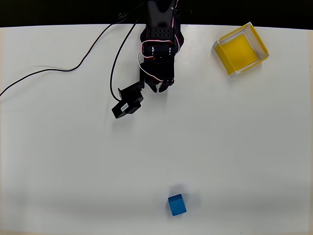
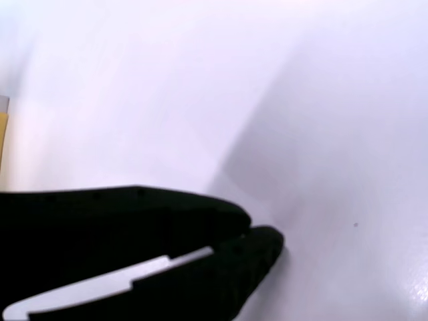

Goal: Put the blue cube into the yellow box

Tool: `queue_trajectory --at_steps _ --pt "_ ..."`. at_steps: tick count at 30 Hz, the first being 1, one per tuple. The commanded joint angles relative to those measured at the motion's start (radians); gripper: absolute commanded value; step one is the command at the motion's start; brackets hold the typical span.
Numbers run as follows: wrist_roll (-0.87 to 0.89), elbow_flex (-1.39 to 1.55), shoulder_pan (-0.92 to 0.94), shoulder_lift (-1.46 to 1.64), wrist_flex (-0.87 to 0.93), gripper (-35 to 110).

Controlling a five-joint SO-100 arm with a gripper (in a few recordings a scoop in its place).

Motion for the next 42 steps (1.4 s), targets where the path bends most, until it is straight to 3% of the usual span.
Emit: queue_trajectory --at_steps 1,12,19,28,37,42 --pt "-0.008 0.026 -0.080 0.028 0.018 0" --pt "-0.031 0.026 -0.074 0.020 0.002 1" --pt "-0.064 -0.005 -0.026 -0.158 -0.350 14" --pt "-0.041 -0.112 -0.017 -0.529 -0.960 29" --pt "-0.028 -0.318 0.018 -1.015 -1.523 31" --pt "0.017 -0.479 0.029 -1.241 -1.666 33"
